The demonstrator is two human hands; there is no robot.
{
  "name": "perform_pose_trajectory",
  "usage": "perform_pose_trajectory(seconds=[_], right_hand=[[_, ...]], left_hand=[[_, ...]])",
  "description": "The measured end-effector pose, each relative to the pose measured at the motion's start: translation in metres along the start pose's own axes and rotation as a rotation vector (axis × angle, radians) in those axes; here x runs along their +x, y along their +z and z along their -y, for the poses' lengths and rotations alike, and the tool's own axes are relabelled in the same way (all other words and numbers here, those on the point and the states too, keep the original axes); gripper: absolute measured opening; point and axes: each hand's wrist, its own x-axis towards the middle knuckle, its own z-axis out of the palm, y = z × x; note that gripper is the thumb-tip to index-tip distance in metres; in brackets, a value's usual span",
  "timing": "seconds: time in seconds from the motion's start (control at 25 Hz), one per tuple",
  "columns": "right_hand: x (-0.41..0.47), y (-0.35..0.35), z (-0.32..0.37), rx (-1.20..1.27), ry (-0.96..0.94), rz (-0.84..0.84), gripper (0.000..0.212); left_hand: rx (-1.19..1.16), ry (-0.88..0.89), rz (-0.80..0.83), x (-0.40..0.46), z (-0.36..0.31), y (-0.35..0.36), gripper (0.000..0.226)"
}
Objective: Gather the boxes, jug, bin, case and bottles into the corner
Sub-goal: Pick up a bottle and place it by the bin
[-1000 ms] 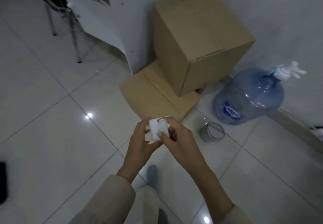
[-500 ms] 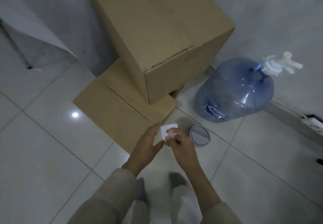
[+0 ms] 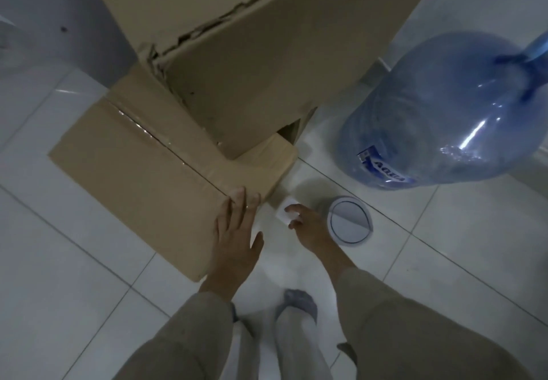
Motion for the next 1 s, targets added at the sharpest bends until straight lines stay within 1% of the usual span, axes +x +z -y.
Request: perform_pose_trajectory(seconds=[0.08, 0.16, 0.24, 0.32, 0.44, 0.56, 0.68, 0.8, 0.88, 1.0], right_hand=[[0.006, 0.0, -0.005, -0.137, 0.019, 0.058, 0.038], [0.006, -0.005, -0.008, -0.232, 0.042, 0.103, 0.042], [-0.003, -0.012, -0.004, -0.255, 0.086, 0.102, 0.044], [-0.012, -0.018, 0.001, -0.255, 0.083, 0.08, 0.045], [-0.031, -0.014, 0.021, -0.244, 0.022, 0.034, 0.044], [-0.059, 0.011, 0.052, -0.198, -0.147, -0.046, 0.039], [-0.094, 0.051, 0.093, -0.187, -0.316, -0.01, 0.034], [-0.133, 0.097, 0.142, -0.255, -0.42, 0.1, 0.034], [-0.166, 0.135, 0.18, -0.303, -0.503, 0.208, 0.035], [-0.212, 0.193, 0.237, -0.333, -0.665, 0.359, 0.033]], left_hand=[[0.042, 0.027, -0.031, -0.002, 0.004, -0.001, 0.072], [0.065, 0.025, -0.003, 0.0, 0.009, -0.007, 0.069], [0.063, 0.003, 0.028, -0.001, 0.011, -0.014, 0.065], [0.033, -0.053, 0.065, -0.003, 0.012, -0.022, 0.062], [0.028, -0.127, 0.113, -0.015, 0.022, -0.036, 0.057], [-0.03, -0.191, 0.101, -0.043, 0.036, -0.052, 0.056], [-0.149, -0.295, 0.018, -0.081, 0.056, -0.078, 0.055], [-0.254, -0.379, -0.102, -0.124, 0.082, -0.119, 0.048], [-0.29, -0.439, -0.211, -0.159, 0.111, -0.155, 0.046], [-0.34, -0.544, -0.419, -0.21, 0.163, -0.21, 0.042]])
